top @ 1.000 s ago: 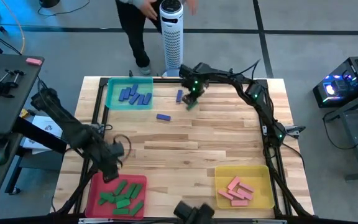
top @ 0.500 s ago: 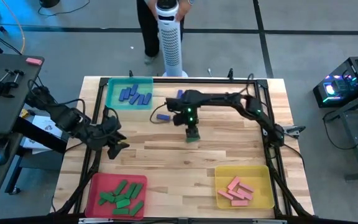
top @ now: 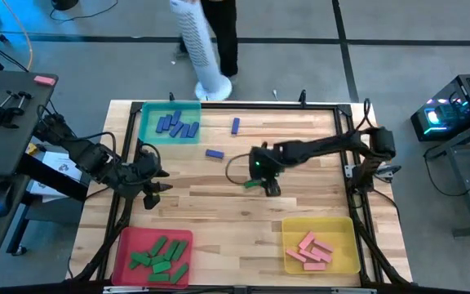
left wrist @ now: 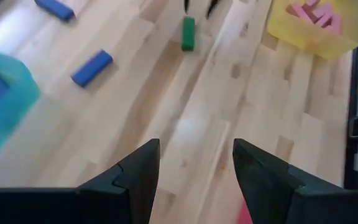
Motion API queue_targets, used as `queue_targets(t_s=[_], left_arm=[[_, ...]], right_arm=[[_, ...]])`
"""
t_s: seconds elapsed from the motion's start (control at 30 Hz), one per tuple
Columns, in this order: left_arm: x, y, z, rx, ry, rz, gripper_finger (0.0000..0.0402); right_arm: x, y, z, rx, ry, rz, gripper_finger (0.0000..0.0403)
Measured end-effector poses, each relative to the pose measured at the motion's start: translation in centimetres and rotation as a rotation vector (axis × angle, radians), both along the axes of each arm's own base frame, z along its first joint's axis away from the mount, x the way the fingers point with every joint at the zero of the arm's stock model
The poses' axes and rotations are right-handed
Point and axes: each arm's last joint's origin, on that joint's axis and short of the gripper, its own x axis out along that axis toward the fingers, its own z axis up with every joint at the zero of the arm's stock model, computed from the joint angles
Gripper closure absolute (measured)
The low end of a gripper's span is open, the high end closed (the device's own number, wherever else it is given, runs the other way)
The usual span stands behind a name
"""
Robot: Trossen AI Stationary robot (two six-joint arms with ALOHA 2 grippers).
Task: Sort blocks
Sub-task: Put the green block into the red bin
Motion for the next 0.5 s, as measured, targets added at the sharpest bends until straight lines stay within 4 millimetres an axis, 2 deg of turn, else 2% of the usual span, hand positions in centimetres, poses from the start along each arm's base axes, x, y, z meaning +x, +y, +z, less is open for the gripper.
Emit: queue_targets(t_s=[0.17,0.3,0.5], left_arm=[[0.6,0.3,0.3,0.050,-0.036,-0.023,0.0214],[1.7,0.5,0.8,0.072,-0.111,-0.042,0.0214],[4.1,0.7,1.6,0.090,-0.247,-0.025,0.0214]], right_arm=[[-0.8,1.2,-2.8,-0.012,-0.084,0.057,0.0226],[-0.6,1.4,-4.2,-0.034,-0.118,0.011,0.0226],[0.2,1.4,-3.8,-0.008,-0.166,-0.066,0.0226]])
